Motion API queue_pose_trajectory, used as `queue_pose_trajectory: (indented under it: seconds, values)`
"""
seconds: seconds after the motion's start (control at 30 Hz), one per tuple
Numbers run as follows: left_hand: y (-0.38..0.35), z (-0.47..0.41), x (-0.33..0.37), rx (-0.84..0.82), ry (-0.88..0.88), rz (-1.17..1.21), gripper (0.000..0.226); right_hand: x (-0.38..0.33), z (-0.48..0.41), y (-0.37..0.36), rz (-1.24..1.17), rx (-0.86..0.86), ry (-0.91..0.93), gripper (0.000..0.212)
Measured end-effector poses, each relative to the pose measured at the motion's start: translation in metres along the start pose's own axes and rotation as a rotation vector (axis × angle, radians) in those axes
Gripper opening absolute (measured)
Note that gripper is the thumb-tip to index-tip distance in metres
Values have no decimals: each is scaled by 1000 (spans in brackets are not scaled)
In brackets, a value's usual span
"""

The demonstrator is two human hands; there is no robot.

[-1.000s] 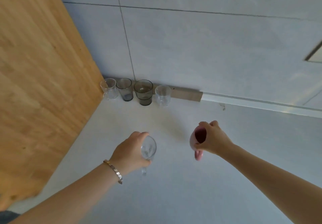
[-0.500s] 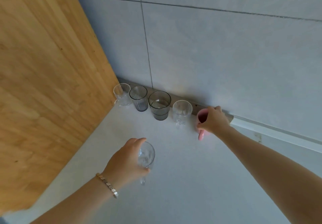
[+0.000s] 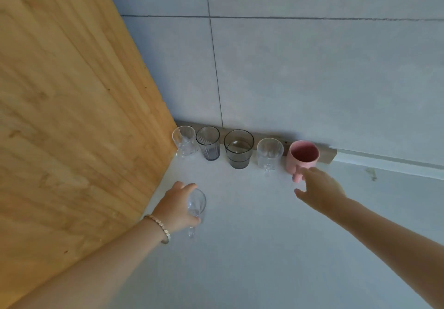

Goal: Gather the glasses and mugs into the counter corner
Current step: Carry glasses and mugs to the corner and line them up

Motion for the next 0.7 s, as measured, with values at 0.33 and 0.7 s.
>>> queue_pose_trajectory:
  seconds: [0.33,0.7]
  values:
    - [58,-85,-63,50,-59,-120,76,-65,59,-36,-118,-196,-173,30]
    - [53,-114,-76,-44,-160,-238,82,-84,75,-55,-127,-241,-270,31]
Point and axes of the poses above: each hand's wrist, its own z-axis away from the middle knuckle, its own y-axis out of the back of the hand, x = y × z, the point moved 1 cm from there along -z, towards the middle knuckle, and after that the axes turned 1 degree about x, right-handed, at the moved point
